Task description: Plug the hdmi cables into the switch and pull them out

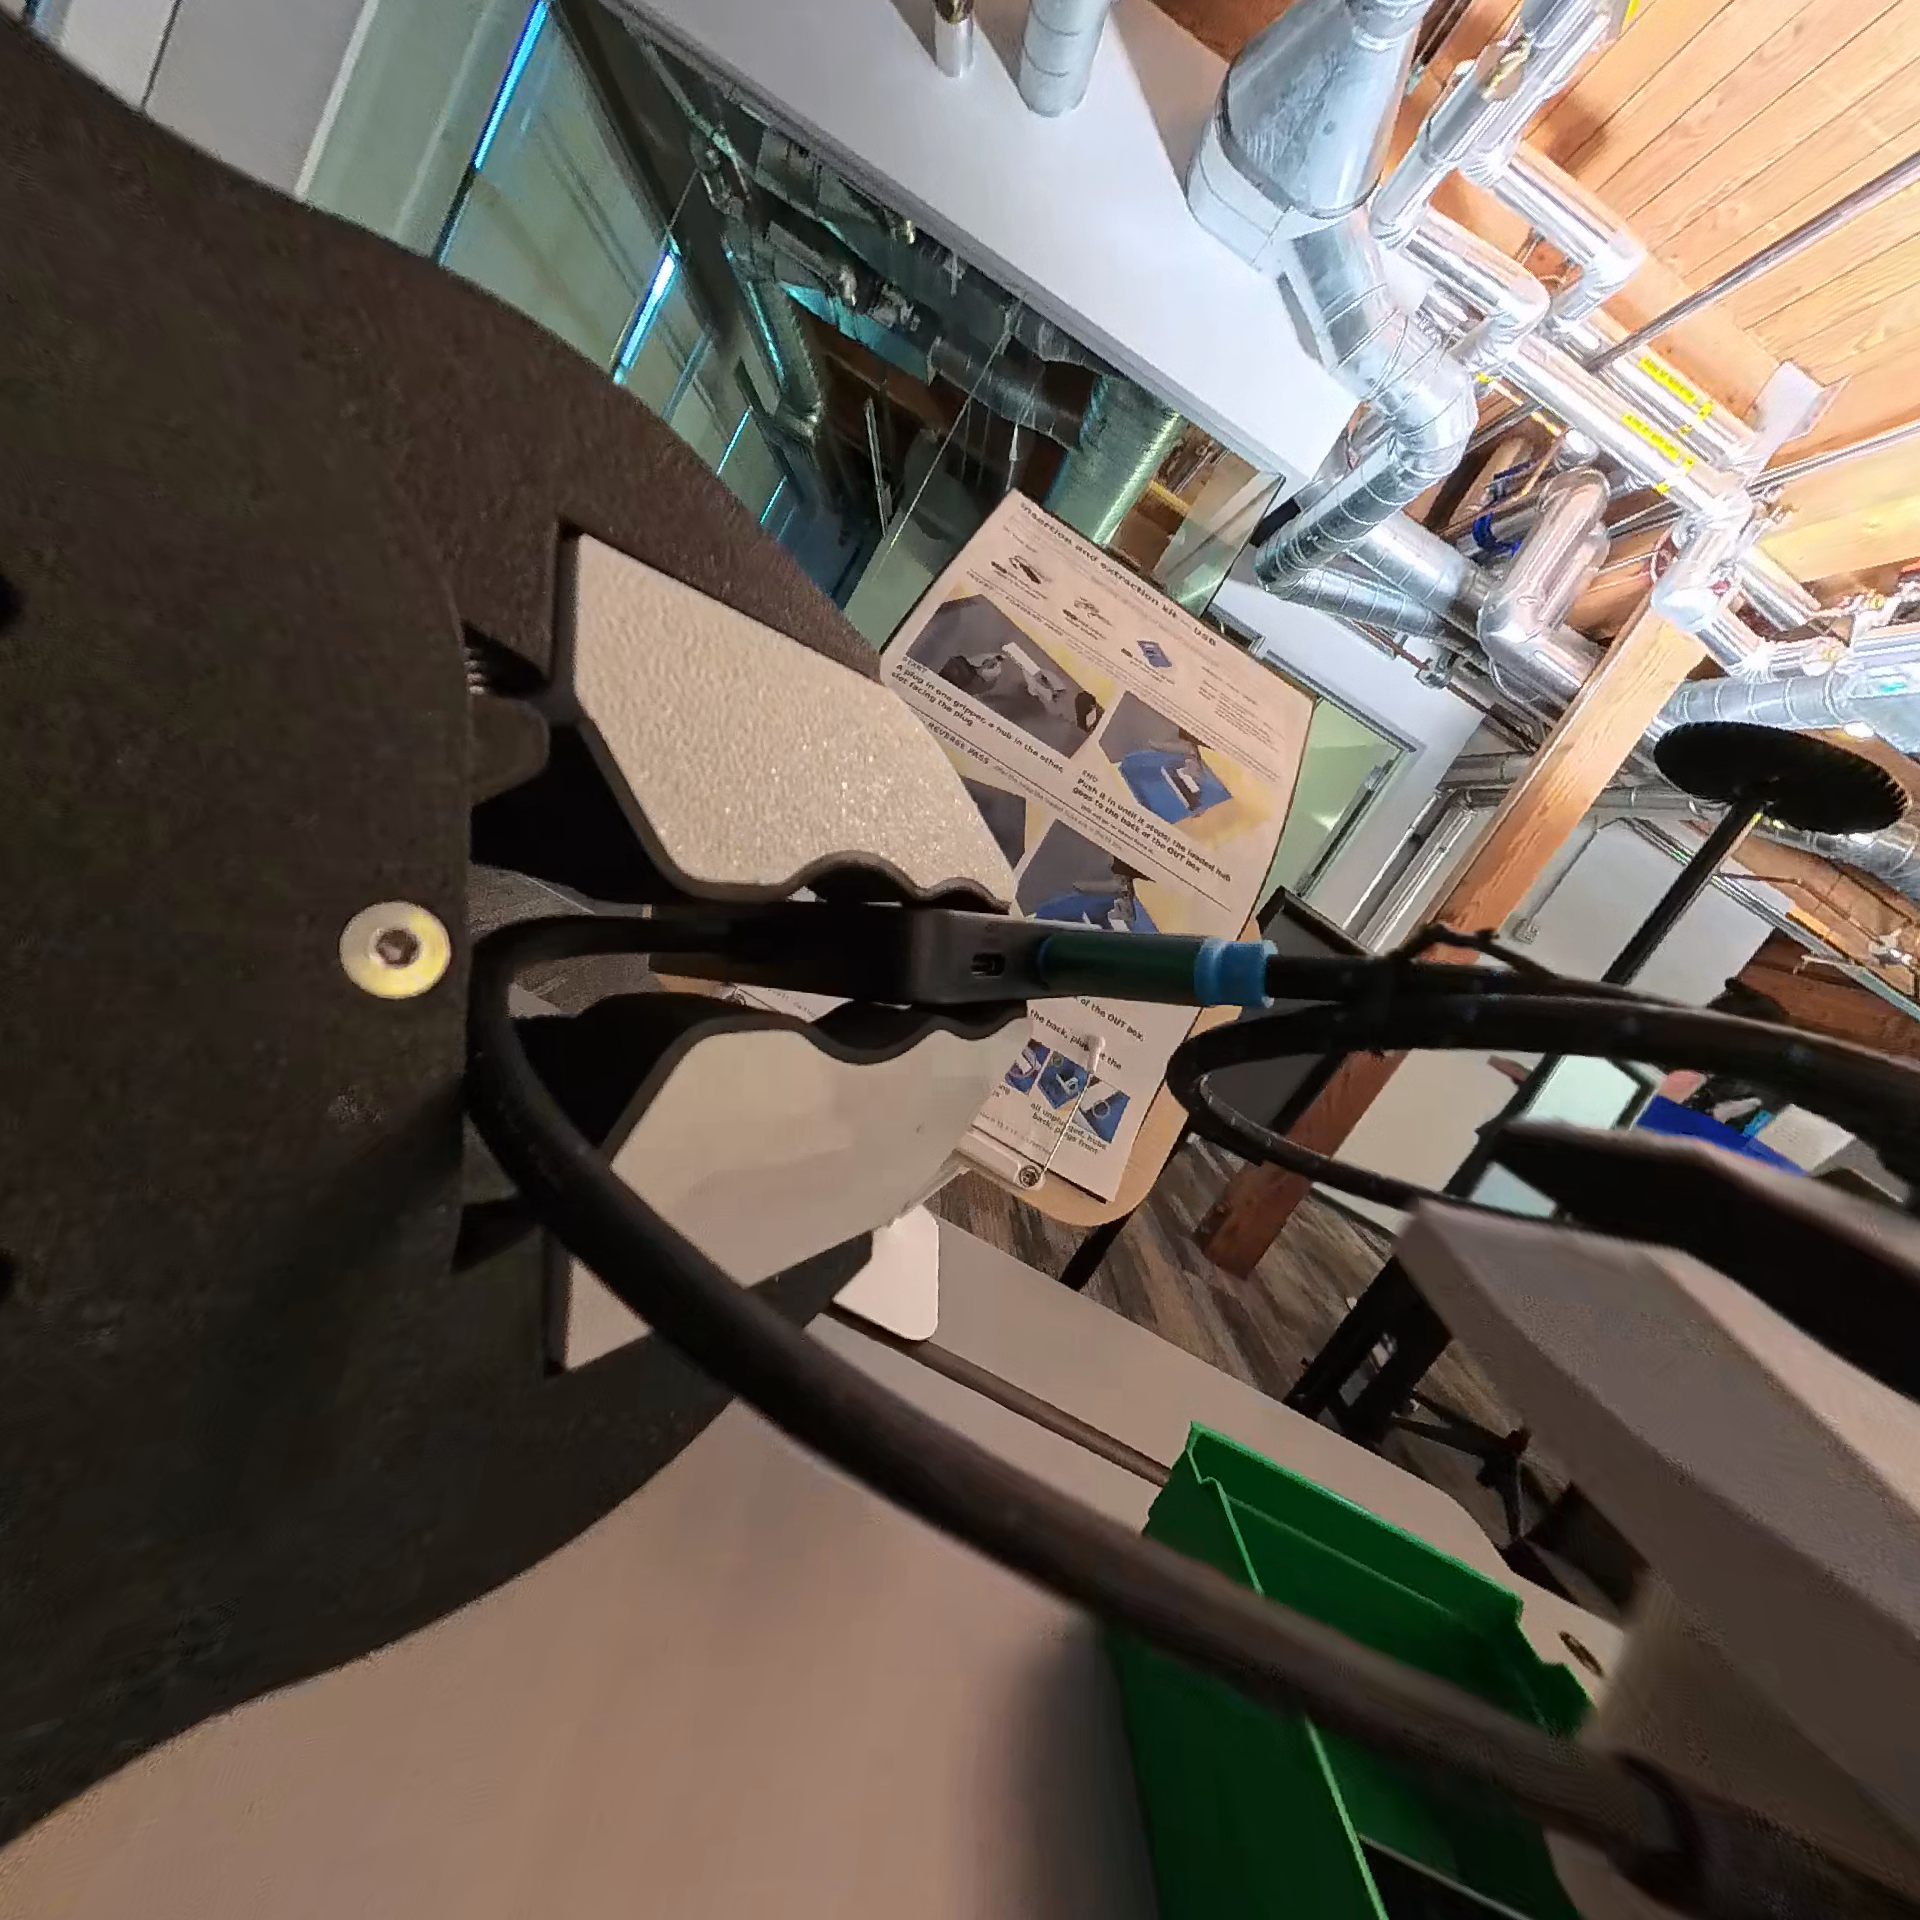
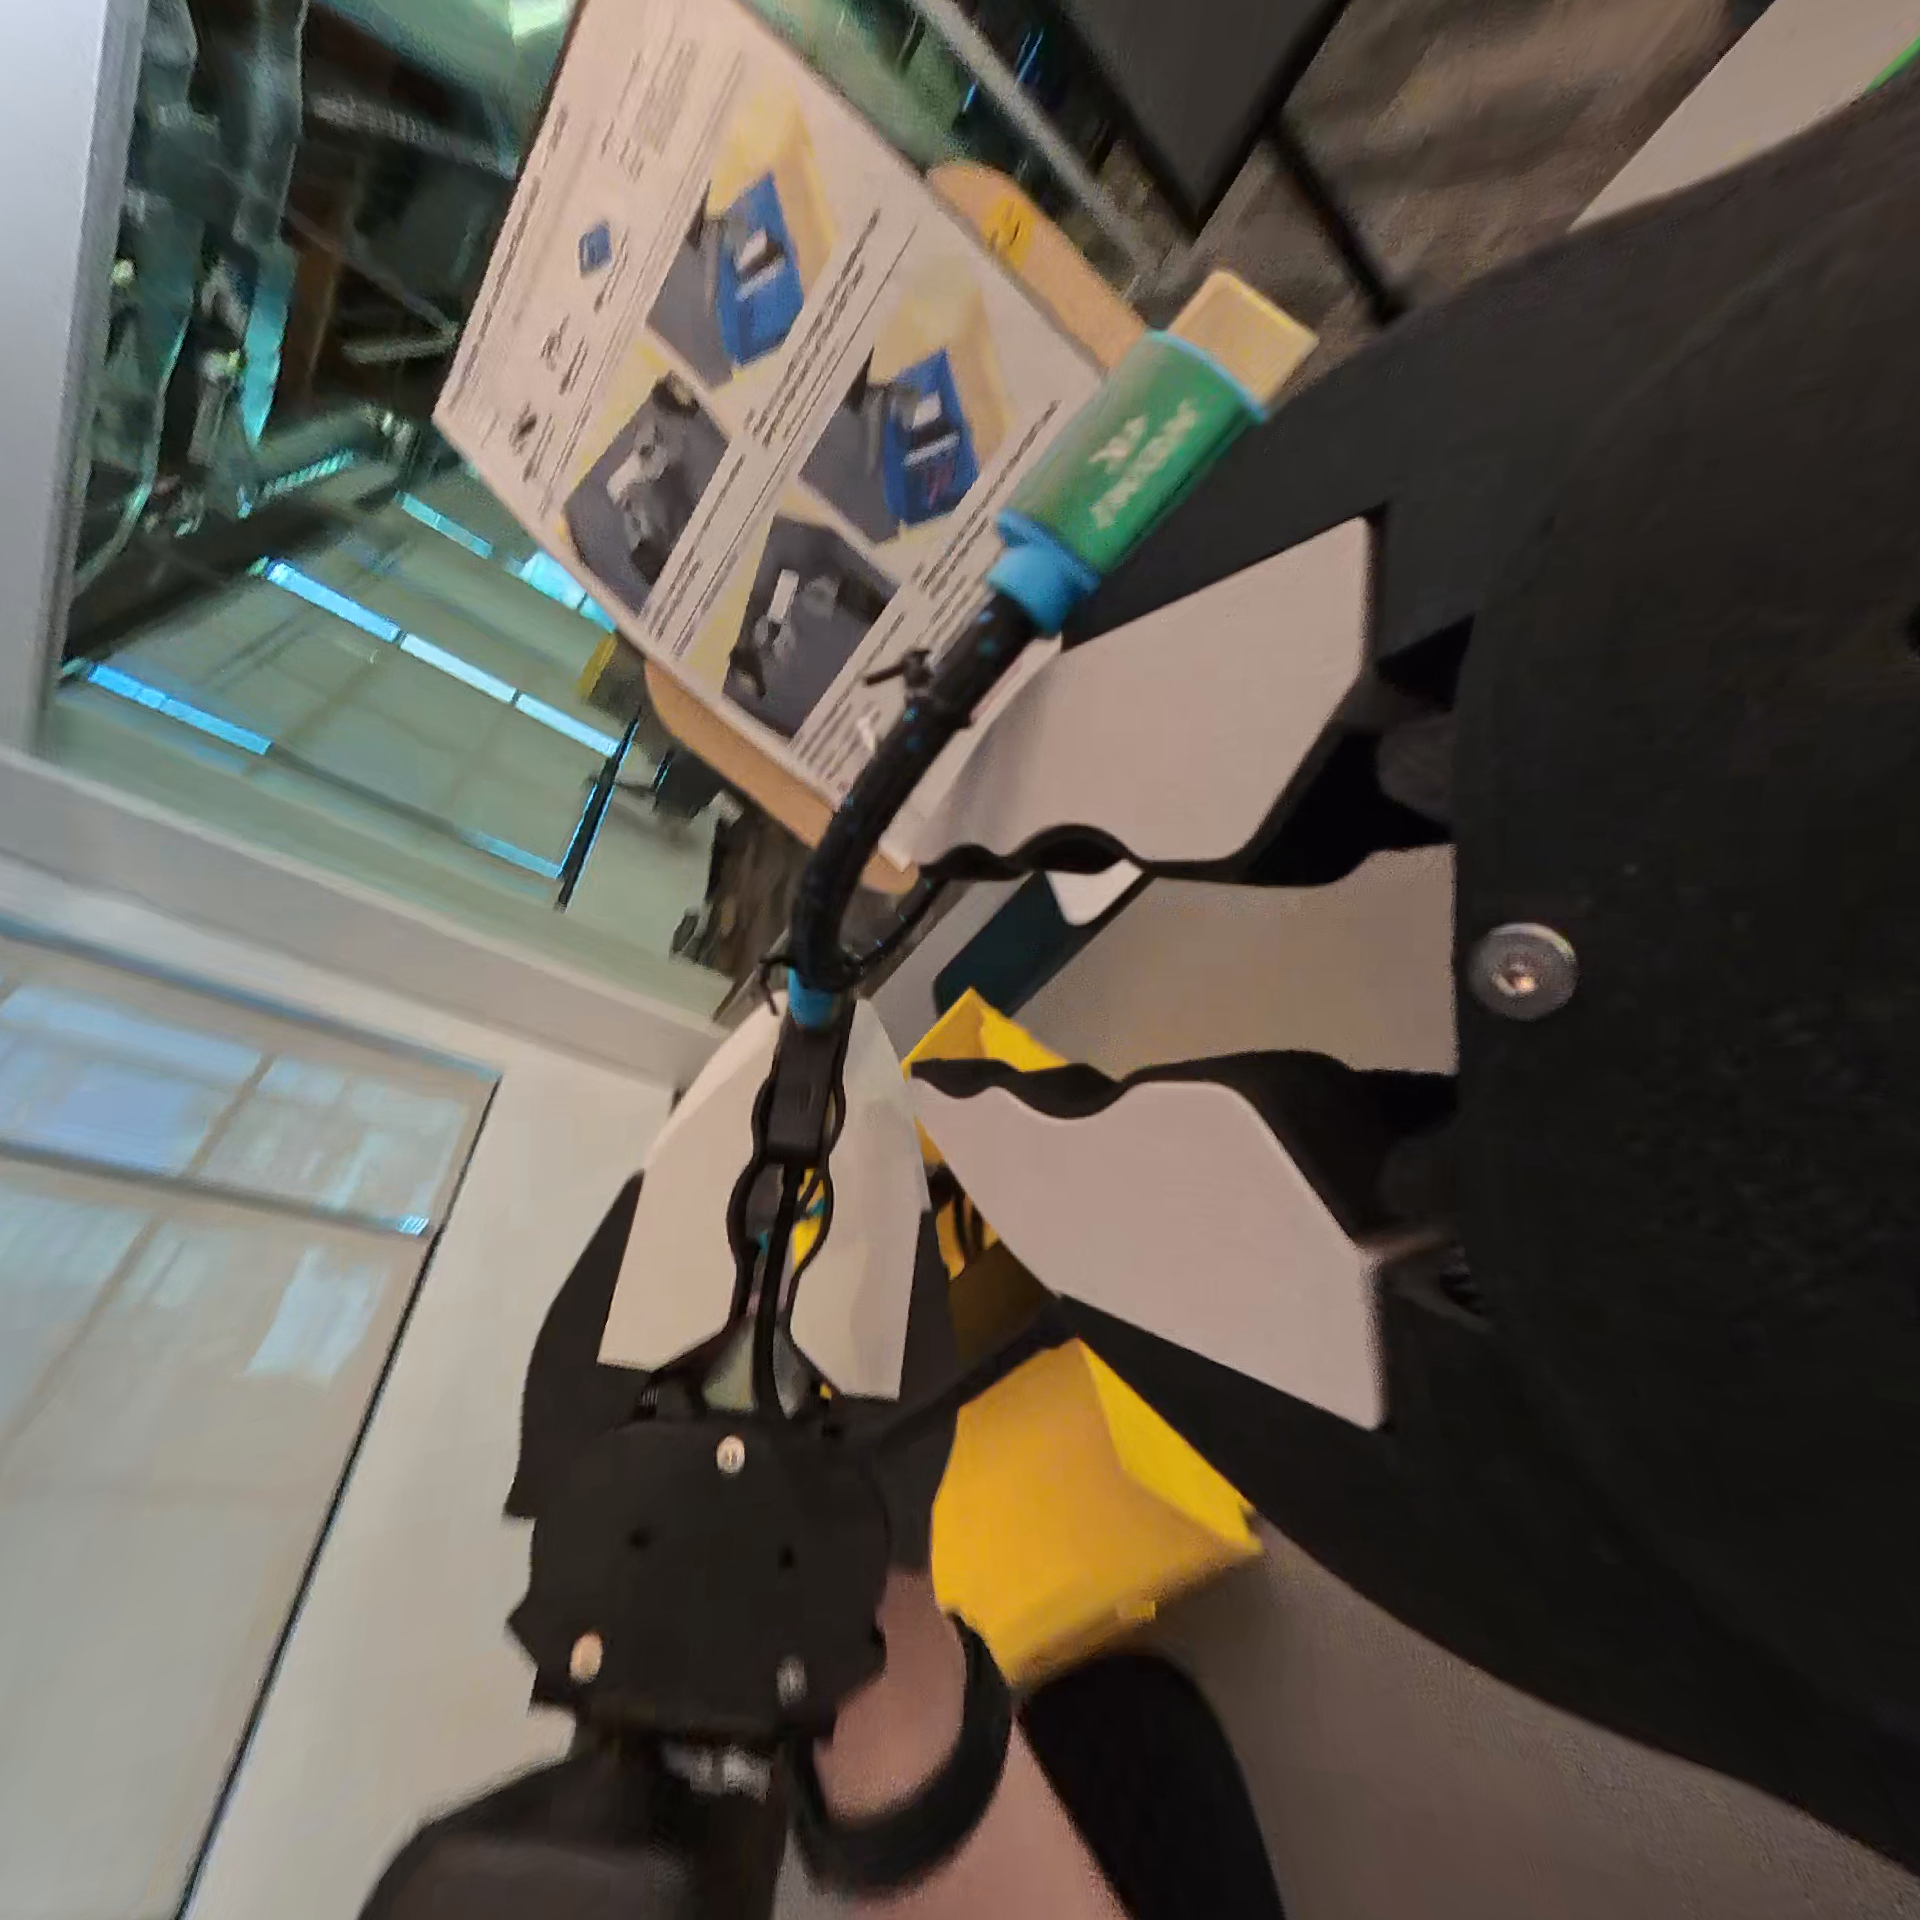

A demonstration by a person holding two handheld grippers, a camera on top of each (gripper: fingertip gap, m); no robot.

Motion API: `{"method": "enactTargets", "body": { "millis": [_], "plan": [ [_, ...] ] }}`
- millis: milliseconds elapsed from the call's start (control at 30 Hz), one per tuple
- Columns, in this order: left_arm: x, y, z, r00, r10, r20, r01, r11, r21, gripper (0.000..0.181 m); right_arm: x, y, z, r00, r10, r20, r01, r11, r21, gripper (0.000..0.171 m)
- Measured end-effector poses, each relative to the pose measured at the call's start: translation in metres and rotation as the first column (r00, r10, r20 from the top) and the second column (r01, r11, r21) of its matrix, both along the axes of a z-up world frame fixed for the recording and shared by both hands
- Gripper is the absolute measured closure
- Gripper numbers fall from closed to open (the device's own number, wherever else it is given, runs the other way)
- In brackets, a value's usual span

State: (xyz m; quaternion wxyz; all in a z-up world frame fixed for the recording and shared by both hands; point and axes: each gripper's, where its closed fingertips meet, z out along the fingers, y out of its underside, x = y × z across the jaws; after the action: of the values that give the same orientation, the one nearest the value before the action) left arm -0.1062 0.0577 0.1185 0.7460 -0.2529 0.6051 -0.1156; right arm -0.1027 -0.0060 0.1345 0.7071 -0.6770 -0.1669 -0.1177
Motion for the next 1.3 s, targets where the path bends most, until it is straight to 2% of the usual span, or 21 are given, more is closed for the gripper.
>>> {"method": "enactTargets", "body": {
  "millis": [67,100,233,300,367,467,533,633,733,900,933,967,1300],
  "plan": [
    [0.001,0.000,-0.001,1.000,-0.005,0.005,0.005,1.000,-0.007,0.167,0.010,0.008,0.000,0.994,-0.105,0.020,0.105,0.994,-0.007,0.139],
    [0.002,0.001,-0.002,1.000,-0.008,0.000,0.008,1.000,-0.012,0.167,0.009,0.011,0.000,0.995,-0.102,0.016,0.102,0.995,-0.010,0.138],
    [0.000,0.000,-0.003,0.998,-0.057,-0.001,0.057,0.998,-0.032,0.167,-0.017,0.002,-0.007,0.985,0.159,-0.065,-0.164,0.983,-0.086,0.137],
    [-0.001,0.000,-0.003,0.998,-0.067,-0.007,0.067,0.997,-0.037,0.167,-0.016,-0.005,-0.007,0.968,0.218,-0.126,-0.232,0.966,-0.112,0.137],
    [0.000,-0.006,-0.004,0.995,-0.102,-0.016,0.102,0.994,-0.042,0.167,-0.003,-0.003,0.001,0.977,0.159,-0.142,-0.170,0.983,-0.072,0.137],
    [0.003,-0.018,-0.006,0.986,-0.167,-0.010,0.166,0.983,-0.077,0.167,0.010,0.005,0.002,0.996,0.044,-0.074,-0.050,0.995,-0.089,0.134],
    [0.004,-0.026,-0.004,0.984,-0.177,0.006,0.177,0.983,-0.049,0.168,0.002,0.012,-0.003,0.998,0.044,-0.051,-0.050,0.989,-0.136,0.125],
    [0.002,-0.032,-0.001,0.986,-0.163,0.019,0.163,0.987,0.001,0.167,0.007,0.024,-0.018,0.996,-0.037,-0.080,0.018,0.974,-0.225,0.124],
    [-0.001,-0.030,0.000,0.990,-0.144,0.009,0.143,0.989,0.040,0.167,-0.001,0.026,-0.019,0.989,0.019,-0.148,-0.052,0.974,-0.220,0.125],
    [0.003,-0.033,-0.007,0.985,-0.170,-0.029,0.170,0.985,0.008,0.167,-0.011,0.030,-0.010,0.942,0.124,-0.313,-0.185,0.967,-0.177,0.129],
    [0.004,-0.033,-0.008,0.985,-0.170,-0.032,0.171,0.985,0.003,0.167,-0.008,0.032,-0.009,0.940,0.113,-0.322,-0.178,0.968,-0.178,0.135],
    [0.005,-0.033,-0.009,0.984,-0.176,-0.039,0.176,0.984,-0.001,0.167,-0.001,0.034,-0.012,0.946,0.072,-0.316,-0.140,0.970,-0.200,0.148],
    [0.011,-0.027,-0.021,0.982,-0.151,-0.115,0.149,0.988,-0.031,0.167,0.005,0.039,-0.024,0.923,0.062,-0.379,-0.167,0.953,-0.251,0.149]
  ]
}}
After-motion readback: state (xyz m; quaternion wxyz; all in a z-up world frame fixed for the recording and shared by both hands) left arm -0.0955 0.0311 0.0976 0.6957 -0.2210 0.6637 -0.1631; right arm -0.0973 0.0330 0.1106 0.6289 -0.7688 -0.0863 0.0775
